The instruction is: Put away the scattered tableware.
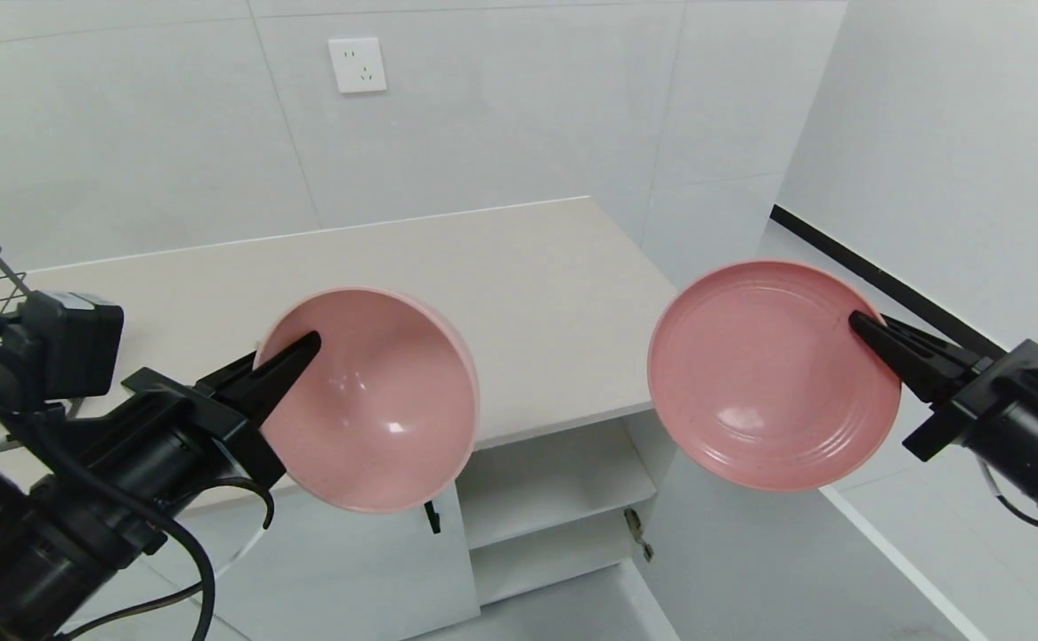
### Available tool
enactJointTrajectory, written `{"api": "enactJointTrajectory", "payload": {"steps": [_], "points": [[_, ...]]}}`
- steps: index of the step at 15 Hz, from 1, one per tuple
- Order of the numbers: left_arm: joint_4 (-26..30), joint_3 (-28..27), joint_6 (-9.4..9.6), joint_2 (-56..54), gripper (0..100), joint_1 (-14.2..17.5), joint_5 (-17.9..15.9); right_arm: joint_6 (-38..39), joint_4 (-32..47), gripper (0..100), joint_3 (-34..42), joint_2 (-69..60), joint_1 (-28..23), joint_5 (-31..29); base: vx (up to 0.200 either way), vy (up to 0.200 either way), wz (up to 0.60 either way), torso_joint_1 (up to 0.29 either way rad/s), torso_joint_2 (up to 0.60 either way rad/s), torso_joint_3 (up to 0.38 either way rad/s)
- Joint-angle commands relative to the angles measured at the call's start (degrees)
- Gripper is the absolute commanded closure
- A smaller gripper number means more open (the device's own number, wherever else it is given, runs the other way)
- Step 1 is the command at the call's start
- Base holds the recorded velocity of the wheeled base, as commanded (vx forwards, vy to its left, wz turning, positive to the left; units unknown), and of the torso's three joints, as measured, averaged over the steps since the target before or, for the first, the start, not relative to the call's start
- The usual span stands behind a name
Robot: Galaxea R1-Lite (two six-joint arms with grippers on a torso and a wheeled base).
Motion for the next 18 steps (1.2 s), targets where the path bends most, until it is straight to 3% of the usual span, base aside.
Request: {"api": "enactJointTrajectory", "payload": {"steps": [1,4,11,14,18], "points": [[0.01,0.08,-0.02,0.15,100,0.05,0.04,-0.03,-0.08,100,0.0,0.33,0.13,0.04,0.0,0.0,0.0,0.0,0.0,0.0],[0.01,0.08,-0.02,0.77,100,0.05,0.04,-0.12,-0.08,100,0.36,0.85,0.75,0.04,0.0,0.0,0.0,-0.078,0.13,0.076],[0.01,0.6,0.07,0.86,100,-0.39,-0.05,-0.12,-0.08,100,0.62,0.94,1.54,0.04,0.0,0.0,0.0,-0.26,0.52,0.256],[-0.08,1.22,2.0,1.03,100,-0.66,-0.05,-0.12,-0.08,100,0.62,0.94,1.54,0.04,0.0,0.0,0.0,-0.274,0.53,0.253],[-0.08,1.22,2.0,1.12,100,-0.75,-0.05,-0.12,-0.08,100,0.62,0.94,1.63,0.04,0.0,0.0,0.0,-0.187,0.38,0.182]]}}
